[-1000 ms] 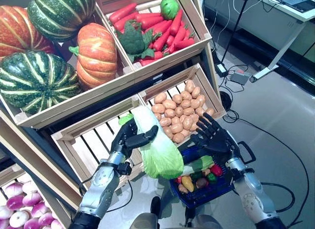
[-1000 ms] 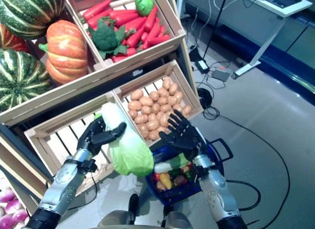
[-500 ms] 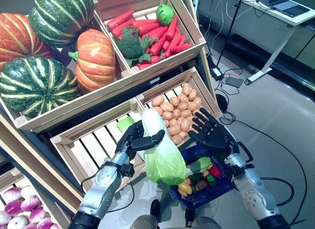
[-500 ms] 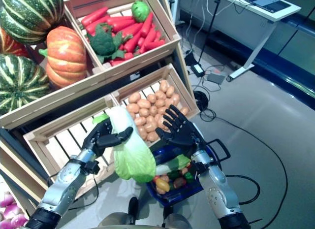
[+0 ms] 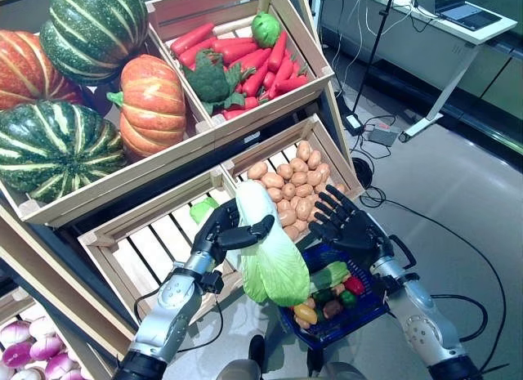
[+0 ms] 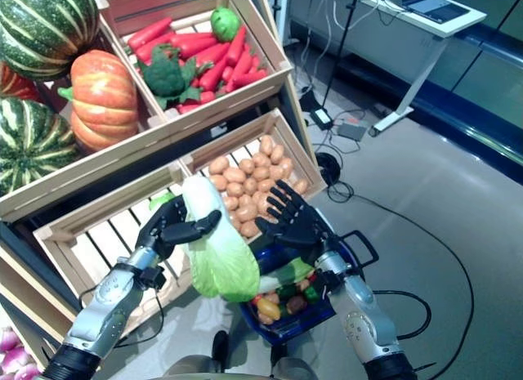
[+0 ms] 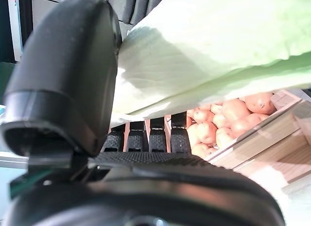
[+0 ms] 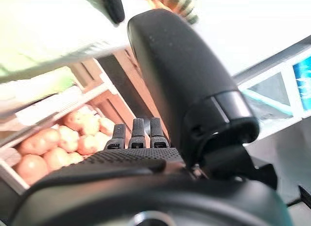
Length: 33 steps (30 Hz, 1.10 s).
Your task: Put vegetables into the basket
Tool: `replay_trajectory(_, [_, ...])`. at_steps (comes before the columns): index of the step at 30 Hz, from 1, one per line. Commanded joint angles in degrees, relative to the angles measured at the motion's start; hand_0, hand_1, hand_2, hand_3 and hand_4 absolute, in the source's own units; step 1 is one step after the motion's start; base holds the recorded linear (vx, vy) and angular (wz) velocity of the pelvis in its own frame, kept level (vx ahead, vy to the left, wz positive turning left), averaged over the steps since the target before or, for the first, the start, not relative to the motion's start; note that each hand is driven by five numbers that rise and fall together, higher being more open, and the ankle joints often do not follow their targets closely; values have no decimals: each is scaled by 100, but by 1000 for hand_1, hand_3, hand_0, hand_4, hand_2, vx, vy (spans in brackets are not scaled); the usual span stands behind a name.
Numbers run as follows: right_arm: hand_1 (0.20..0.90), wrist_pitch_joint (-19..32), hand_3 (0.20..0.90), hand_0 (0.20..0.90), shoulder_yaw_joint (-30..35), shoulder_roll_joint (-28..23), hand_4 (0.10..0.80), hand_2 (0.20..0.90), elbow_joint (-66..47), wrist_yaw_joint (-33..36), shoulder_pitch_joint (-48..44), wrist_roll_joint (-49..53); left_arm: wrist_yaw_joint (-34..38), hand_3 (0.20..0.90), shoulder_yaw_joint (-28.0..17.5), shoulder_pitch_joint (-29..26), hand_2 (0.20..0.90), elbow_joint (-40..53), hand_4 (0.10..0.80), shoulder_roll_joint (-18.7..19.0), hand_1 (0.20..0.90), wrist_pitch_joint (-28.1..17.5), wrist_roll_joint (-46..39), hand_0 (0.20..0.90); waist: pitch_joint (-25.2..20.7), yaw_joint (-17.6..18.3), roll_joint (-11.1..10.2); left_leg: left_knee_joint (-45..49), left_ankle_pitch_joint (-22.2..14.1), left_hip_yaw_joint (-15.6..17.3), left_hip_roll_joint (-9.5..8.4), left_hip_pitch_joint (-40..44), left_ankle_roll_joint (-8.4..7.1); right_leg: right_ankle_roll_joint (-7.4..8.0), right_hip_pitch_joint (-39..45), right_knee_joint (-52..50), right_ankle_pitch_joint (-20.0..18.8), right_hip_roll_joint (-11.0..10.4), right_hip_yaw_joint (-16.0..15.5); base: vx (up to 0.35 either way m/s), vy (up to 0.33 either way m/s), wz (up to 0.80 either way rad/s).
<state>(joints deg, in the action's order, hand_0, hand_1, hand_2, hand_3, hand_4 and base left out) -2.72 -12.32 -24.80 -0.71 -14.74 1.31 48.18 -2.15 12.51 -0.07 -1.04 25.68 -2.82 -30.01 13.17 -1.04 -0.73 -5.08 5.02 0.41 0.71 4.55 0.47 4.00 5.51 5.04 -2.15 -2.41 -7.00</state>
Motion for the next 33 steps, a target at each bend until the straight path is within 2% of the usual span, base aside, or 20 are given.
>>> replay_trajectory(1, [900,16,900,900,-236,-185,800,900,-758,-864,-490,404,-165,300,-110,-611,300,564,400,223,300,-502,-94,300,-627,-45,-194,118,-773,2,-207,151,-80,356,22,-113,7,-368,-125,0,0,0])
replay_trajectory(7, [900,-484,900,900,-432,-500,800,900,-782,-1572,-568,346,-377,300,-105,-657,300,635,400,305,300,-555,-98,300,-676,-88,-223,119,-778,-8,-205,174,-91,363,64,-111,29,-381,-161,0,0,0])
replay_trajectory(12, [900,-936,900,900,-580,-811,800,900,-811,-2203,-639,406,-662,300,-78,-766,300,727,400,526,300,-631,-213,300,-694,-98,-250,120,-769,-12,-200,190,-103,374,68,-146,37,-386,-185,0,0,0])
replay_trajectory(22, [900,-1467,900,900,-802,-1282,800,900,-707,-2991,-624,21,-1425,300,99,-936,300,885,400,930,300,-768,-572,300,-752,-58,-259,91,-739,-6,-182,239,-114,375,122,-114,17,-365,-130,0,0,0])
replay_trajectory(28, [900,-1576,900,900,-903,-1402,800,900,-617,-2874,-610,-59,-1615,300,265,-1010,300,1002,400,1003,300,-866,-958,300,-762,-26,-252,88,-717,30,-159,243,-123,375,119,-111,0,-349,-94,-3,0,-1])
replay_trajectory(33, [900,-1774,900,900,-949,-1210,800,900,-507,-2511,-662,-4,-1791,300,365,-1074,300,1097,400,806,300,-897,-1492,300,-783,-7,-250,55,-714,15,-155,259,-120,367,131,-85,-5,-324,-60,0,0,-1])
